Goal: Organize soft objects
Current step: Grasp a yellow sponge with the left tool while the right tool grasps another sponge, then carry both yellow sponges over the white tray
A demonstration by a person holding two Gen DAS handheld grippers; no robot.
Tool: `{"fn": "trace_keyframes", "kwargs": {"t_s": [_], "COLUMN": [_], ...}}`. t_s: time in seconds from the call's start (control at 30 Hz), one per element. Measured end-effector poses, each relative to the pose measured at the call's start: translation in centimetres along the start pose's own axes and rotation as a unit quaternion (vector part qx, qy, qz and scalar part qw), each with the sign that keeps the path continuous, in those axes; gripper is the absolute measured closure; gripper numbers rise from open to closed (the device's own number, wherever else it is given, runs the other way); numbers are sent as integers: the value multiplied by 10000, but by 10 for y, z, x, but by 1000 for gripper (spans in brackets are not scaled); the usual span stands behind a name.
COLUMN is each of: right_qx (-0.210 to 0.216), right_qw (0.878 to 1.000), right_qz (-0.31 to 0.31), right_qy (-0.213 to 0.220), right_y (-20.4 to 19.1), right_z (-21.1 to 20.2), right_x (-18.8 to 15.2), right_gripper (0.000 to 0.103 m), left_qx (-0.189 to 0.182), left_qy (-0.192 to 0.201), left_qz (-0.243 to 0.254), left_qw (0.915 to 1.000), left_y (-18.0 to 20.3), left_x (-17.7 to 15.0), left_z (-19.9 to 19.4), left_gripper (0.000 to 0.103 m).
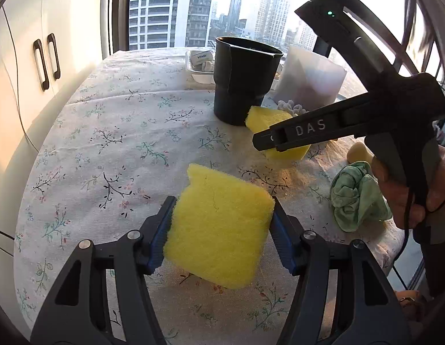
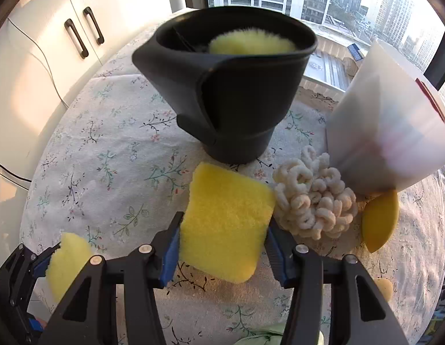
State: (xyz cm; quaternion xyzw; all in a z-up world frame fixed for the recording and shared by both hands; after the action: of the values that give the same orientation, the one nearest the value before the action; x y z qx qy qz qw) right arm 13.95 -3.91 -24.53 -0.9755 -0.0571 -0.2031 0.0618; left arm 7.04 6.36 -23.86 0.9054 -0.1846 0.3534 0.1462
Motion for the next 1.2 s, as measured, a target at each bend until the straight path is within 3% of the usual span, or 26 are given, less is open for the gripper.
{"fn": "trace_keyframes", "kwargs": {"t_s": [0.17, 0.77, 1.2], "right_qx": [289, -642, -1006], "right_qw": [9994, 9921, 9862], "right_qz": [116, 1016, 1259], "right_qy": [117, 366, 379], "right_y": [12, 145, 205], "right_z": [-36, -80, -74], "right_x": [-11, -46, -41], "right_gripper": [47, 47, 47], "left_qx": [25, 161, 676], "left_qy": [37, -113, -209], "left_qz": [-57, -269, -387], "left_qw": [10000, 9994, 9967], "left_y": [0, 7, -28], "left_x": [12, 35, 57], "left_z": [5, 26, 46], "left_gripper": [44, 44, 44]}}
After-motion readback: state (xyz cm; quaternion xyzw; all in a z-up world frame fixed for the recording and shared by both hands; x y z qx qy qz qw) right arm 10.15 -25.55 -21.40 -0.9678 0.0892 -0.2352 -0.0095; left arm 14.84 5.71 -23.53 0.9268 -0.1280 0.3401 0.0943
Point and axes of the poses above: each gripper's, at about its wrist camera, not at the fingertips, and z roughly the way its jaws point, y to its right, x to its top, the point moved 10 cm from there along z, roughly the way its jaws point, and after that the axes turned 1 degree about z, right-handed, at the moved point
